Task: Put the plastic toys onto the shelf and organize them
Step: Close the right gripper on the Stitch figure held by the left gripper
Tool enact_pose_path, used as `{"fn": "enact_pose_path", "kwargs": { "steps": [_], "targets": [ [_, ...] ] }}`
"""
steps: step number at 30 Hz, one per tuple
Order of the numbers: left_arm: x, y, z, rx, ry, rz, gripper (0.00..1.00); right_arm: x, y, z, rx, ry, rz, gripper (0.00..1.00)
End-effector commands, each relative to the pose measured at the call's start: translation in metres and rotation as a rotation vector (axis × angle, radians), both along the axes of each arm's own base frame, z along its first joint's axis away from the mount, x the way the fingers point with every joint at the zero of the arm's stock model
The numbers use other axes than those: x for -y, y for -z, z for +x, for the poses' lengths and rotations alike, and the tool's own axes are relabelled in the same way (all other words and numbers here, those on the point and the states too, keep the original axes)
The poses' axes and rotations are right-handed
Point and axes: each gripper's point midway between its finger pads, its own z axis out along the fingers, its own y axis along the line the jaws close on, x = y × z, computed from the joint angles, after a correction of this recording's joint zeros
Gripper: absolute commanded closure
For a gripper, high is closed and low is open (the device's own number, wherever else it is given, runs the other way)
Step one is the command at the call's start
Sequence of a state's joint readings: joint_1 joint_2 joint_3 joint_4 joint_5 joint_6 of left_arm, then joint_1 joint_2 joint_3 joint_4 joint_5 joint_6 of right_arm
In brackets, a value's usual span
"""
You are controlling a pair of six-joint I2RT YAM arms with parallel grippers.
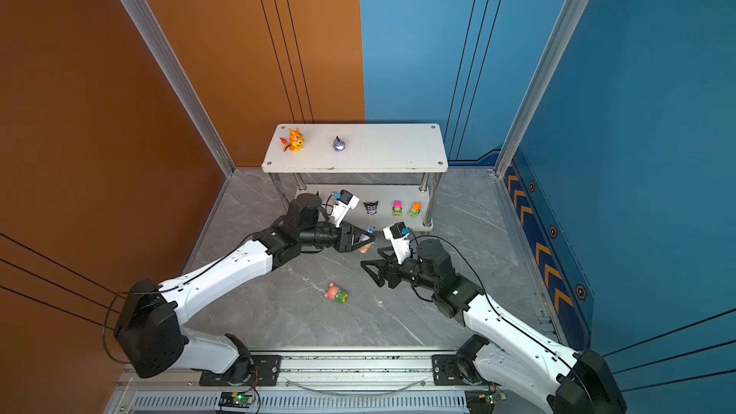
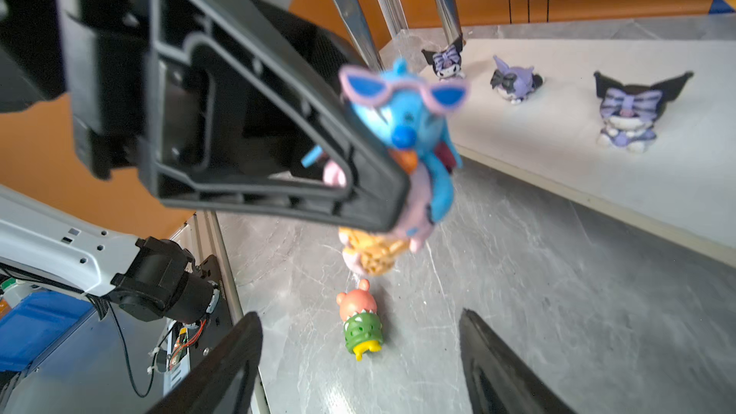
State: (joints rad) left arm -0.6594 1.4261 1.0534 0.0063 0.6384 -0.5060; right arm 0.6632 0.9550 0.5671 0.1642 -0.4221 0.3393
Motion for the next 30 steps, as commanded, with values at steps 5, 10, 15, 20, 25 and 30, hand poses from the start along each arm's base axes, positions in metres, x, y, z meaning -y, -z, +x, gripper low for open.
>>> {"fn": "enact_pose_path", "kwargs": {
  "steps": [5,10,15,20,25,30],
  "targets": [
    [-0.001,-0.006,-0.004,0.017,0.007,-0.020,0.69,-0.003,-0.010,0.015,0.053,-0.024,-0.066,0.21],
    [-0.001,-0.008,-0.004,0.021,0.010,-0.027,0.69,-0.005,-0.012,0.023,0.054,-0.025,-0.064,0.22],
    [-0.002,-0.011,-0.005,0.028,0.014,-0.032,0.69,-0.007,-0.014,0.028,0.064,-0.029,-0.054,0.25],
    [-0.002,-0.012,-0.004,0.027,0.016,-0.037,0.69,-0.012,-0.015,0.031,0.067,-0.043,-0.044,0.27],
    [-0.003,0.002,-0.007,0.001,0.018,-0.022,0.69,-0.014,-0.020,0.035,0.089,-0.046,-0.037,0.29],
    [-0.003,0.001,-0.007,0.003,0.021,-0.028,0.69,-0.014,-0.026,0.039,0.112,-0.043,-0.027,0.33]
  ]
}}
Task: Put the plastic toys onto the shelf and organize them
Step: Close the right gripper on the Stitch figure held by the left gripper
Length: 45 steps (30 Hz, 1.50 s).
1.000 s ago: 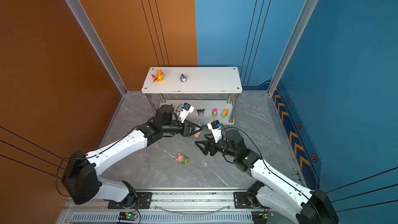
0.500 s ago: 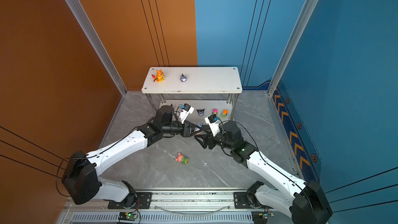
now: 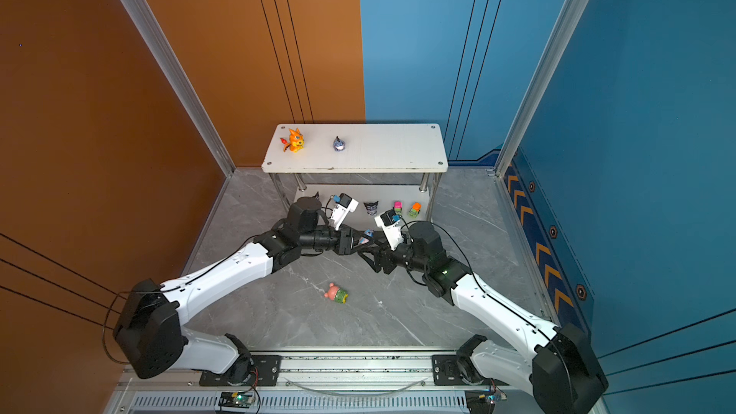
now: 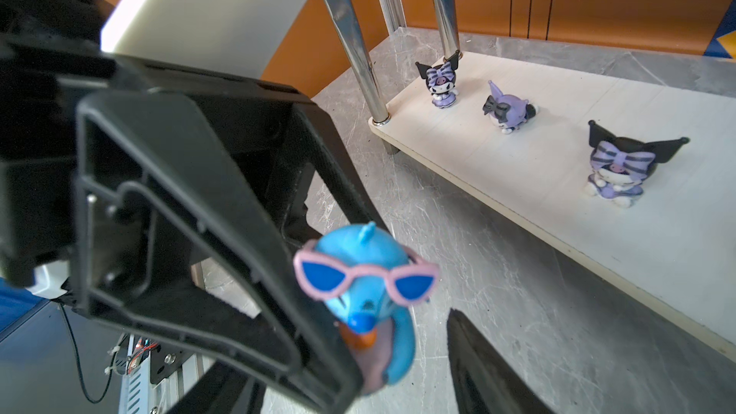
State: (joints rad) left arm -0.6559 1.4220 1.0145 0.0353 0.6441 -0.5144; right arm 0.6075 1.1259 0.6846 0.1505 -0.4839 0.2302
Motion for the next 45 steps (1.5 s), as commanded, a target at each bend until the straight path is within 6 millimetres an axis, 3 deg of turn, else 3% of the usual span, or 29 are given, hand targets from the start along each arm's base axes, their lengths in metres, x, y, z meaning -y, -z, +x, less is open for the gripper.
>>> {"fn": "enact_pose_path", "kwargs": {
  "steps": [1,11,24,26,30,33,45],
  "targets": [
    [-0.001,-0.009,-0.005,0.016,0.023,-0.028,0.69,-0.004,-0.031,0.009,0.089,-0.012,0.050,0.36],
    [-0.001,-0.008,-0.005,0.016,0.021,-0.027,0.69,-0.010,-0.036,0.010,0.082,-0.035,0.083,0.55],
    [0.001,-0.003,-0.008,0.013,0.041,0.000,0.62,-0.008,-0.042,0.013,0.090,-0.015,0.074,0.67],
    [0.001,-0.001,-0.009,0.013,0.046,0.010,0.62,-0.007,-0.042,0.013,0.090,-0.013,0.073,0.66],
    [0.002,0.001,-0.009,0.014,0.044,0.017,0.62,-0.006,-0.046,0.015,0.093,0.005,0.098,0.45],
    [0.003,-0.003,-0.007,0.023,0.032,0.005,0.62,-0.006,-0.053,0.017,0.102,0.026,0.141,0.39],
    [0.006,-0.007,-0.004,0.013,0.017,-0.031,0.61,-0.004,-0.064,0.028,0.164,0.118,0.238,0.49]
  ]
}}
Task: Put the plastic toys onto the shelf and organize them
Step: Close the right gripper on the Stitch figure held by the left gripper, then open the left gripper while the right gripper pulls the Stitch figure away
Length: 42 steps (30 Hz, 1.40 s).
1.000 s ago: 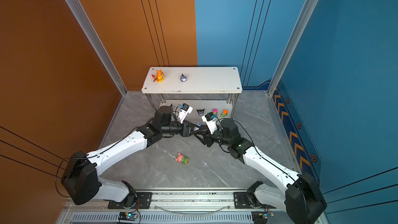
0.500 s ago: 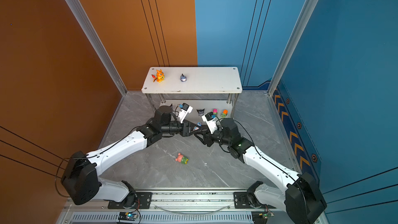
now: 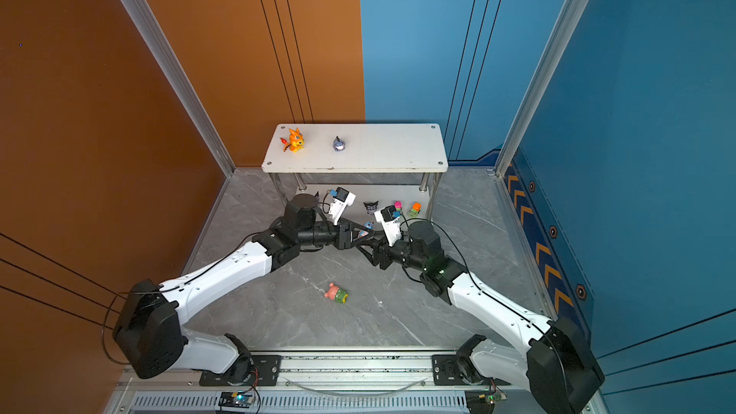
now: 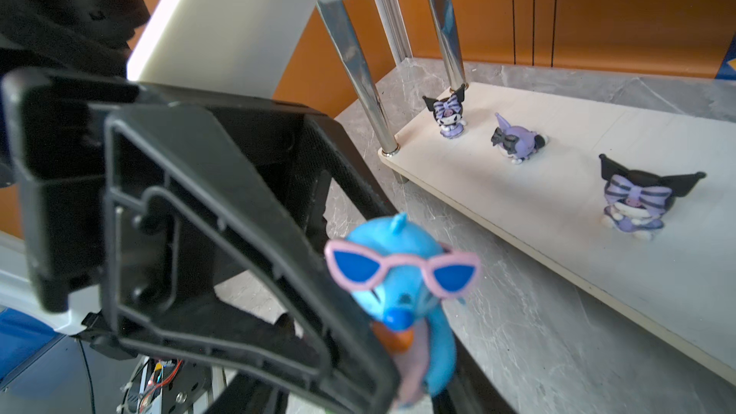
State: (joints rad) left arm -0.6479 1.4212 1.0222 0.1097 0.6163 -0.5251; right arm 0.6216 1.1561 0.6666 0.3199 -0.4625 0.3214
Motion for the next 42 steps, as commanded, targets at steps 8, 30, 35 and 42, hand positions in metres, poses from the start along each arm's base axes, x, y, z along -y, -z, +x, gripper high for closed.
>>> {"fn": "enact_pose_path", "kwargs": {
  "steps": [8,30,35,42],
  "targets": [
    [0.008,0.010,-0.018,-0.054,0.059,0.011,0.61,0.011,-0.055,0.023,0.182,0.138,0.151,0.58],
    [-0.003,0.006,-0.014,-0.018,0.028,0.040,0.15,0.014,-0.042,0.017,0.155,0.130,0.058,0.74],
    [-0.007,0.007,-0.006,-0.014,0.004,0.040,0.15,0.014,-0.033,0.007,0.140,0.105,0.022,0.73],
    [-0.011,0.003,-0.001,-0.006,-0.010,0.036,0.15,0.024,-0.018,-0.002,0.113,0.119,-0.011,0.74]
  ]
}}
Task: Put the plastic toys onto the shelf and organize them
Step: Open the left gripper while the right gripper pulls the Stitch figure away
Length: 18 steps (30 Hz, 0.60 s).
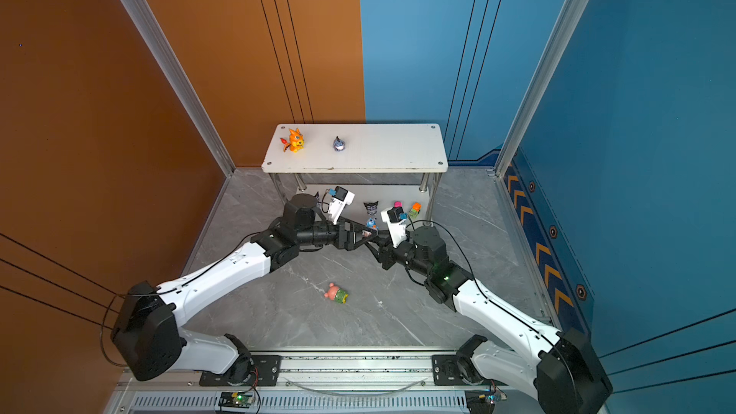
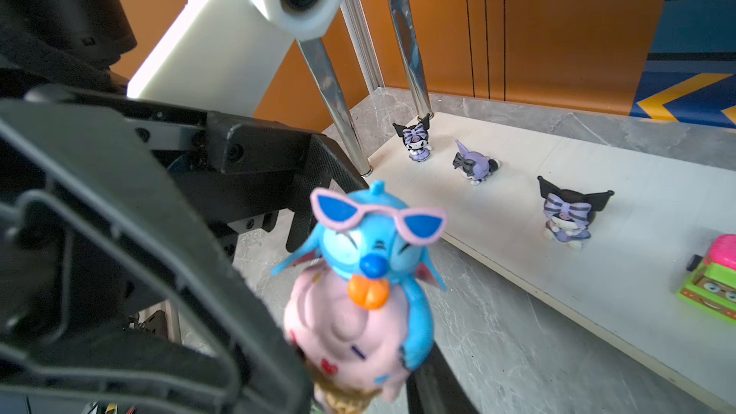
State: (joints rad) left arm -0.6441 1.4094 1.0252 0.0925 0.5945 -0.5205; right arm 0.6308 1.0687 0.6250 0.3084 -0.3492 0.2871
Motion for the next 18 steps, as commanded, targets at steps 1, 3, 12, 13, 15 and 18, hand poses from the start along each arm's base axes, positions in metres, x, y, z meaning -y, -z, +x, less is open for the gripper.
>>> {"fn": "enact_pose_path", "kwargs": {
  "steps": [1,3,12,13,15,18],
  "targets": [
    [-0.008,0.005,-0.003,-0.012,0.009,0.026,0.15,0.008,-0.010,-0.005,0.038,0.024,0.004,0.74],
    [-0.008,0.003,-0.003,-0.008,0.008,0.021,0.15,0.011,-0.009,-0.009,0.034,0.026,-0.001,0.74],
    [-0.010,-0.016,-0.012,0.033,0.041,-0.026,0.15,0.032,-0.005,-0.014,0.040,0.095,-0.061,0.74],
    [-0.012,-0.018,-0.014,0.041,0.043,-0.027,0.15,0.035,-0.007,-0.015,0.048,0.107,-0.067,0.75],
    [-0.018,-0.022,-0.017,0.057,0.044,-0.023,0.15,0.042,-0.013,-0.016,0.069,0.130,-0.088,0.75],
    [-0.029,-0.023,-0.018,0.075,0.019,-0.013,0.15,0.049,-0.029,-0.019,0.106,0.143,-0.114,0.75]
  ]
}}
